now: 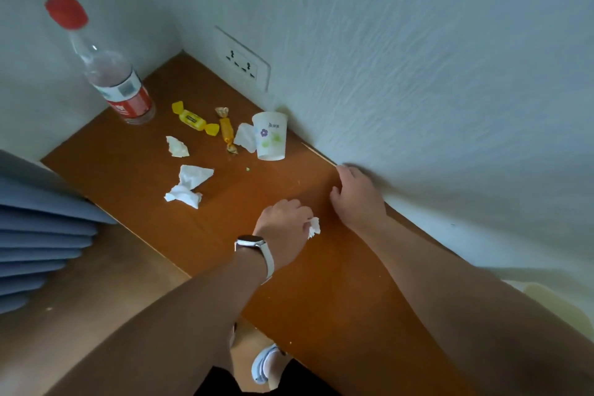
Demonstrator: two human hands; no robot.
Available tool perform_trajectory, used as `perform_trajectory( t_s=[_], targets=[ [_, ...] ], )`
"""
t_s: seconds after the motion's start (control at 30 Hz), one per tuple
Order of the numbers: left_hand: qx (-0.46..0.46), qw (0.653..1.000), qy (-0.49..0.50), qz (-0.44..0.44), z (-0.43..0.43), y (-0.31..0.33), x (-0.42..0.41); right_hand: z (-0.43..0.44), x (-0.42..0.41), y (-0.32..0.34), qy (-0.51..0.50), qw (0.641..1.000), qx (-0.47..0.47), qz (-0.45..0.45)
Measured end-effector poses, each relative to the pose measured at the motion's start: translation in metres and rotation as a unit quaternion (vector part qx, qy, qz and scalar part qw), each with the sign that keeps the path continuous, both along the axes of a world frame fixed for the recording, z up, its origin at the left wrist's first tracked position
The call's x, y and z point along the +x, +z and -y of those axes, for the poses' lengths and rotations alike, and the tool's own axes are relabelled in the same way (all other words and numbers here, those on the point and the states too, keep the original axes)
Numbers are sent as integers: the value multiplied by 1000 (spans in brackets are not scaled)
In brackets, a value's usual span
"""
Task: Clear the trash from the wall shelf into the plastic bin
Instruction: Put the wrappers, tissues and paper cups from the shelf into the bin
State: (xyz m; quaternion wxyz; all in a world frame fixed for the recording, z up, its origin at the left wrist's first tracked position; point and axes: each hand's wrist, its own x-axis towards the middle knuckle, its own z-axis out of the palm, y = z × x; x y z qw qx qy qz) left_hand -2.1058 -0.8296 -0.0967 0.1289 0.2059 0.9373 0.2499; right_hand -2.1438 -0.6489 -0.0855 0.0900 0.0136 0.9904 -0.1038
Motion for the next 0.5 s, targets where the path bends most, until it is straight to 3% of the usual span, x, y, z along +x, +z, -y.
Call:
perform_trajectory(
  t_s=[0.13, 0.33, 0.5],
  targets=[
    [42, 996, 70, 22, 24, 0, -2, 13, -1, -6, -24, 997, 46, -58],
    [54, 995, 85, 24, 47, 4, -9, 23, -3, -8, -77, 994, 42, -67],
    [82, 992, 97, 23, 54, 12, -13, 23, -8, -5, -88, 996, 3, -15]
  ],
)
